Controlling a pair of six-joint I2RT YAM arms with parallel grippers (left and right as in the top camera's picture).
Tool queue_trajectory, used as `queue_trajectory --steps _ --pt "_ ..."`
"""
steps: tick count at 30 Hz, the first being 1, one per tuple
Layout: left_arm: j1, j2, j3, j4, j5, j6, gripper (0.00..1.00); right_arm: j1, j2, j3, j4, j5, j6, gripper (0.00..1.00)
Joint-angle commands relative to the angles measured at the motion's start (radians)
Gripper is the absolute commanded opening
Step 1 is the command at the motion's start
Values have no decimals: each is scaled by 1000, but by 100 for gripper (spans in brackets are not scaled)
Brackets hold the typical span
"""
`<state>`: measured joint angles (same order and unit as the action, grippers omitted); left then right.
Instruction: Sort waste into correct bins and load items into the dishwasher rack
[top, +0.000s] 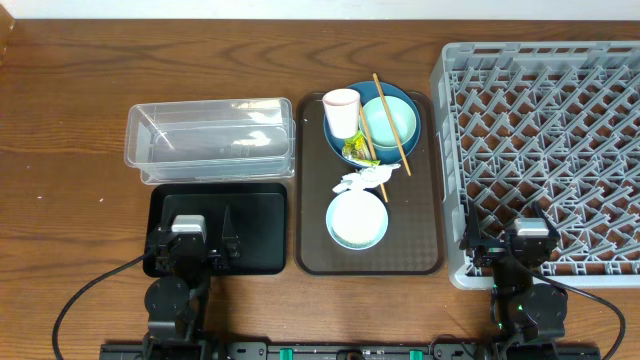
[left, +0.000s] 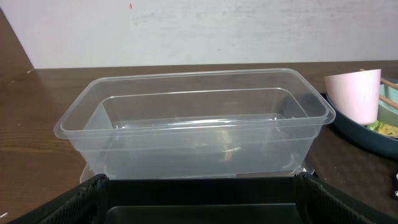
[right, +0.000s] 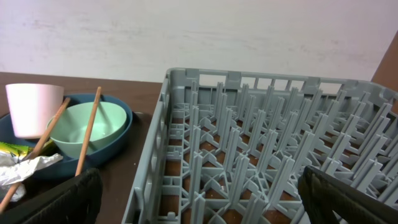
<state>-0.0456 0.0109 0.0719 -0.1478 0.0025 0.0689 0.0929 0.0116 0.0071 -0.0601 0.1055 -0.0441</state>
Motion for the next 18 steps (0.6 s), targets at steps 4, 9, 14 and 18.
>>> queue_trajectory --steps 4,9,14,18 --pt "6 -7 -31 -2 14 13 95 -7 -4 -2 -3 10 13 99" --pt "6 -7 -30 16 14 13 95 -7 -4 -2 -3 10 13 99" --pt "7 -7 15 -2 203 8 95 -6 -4 -2 -3 10 13 99" --pt "7 -6 113 -77 252 -99 95 -7 -4 -2 -3 10 13 99"
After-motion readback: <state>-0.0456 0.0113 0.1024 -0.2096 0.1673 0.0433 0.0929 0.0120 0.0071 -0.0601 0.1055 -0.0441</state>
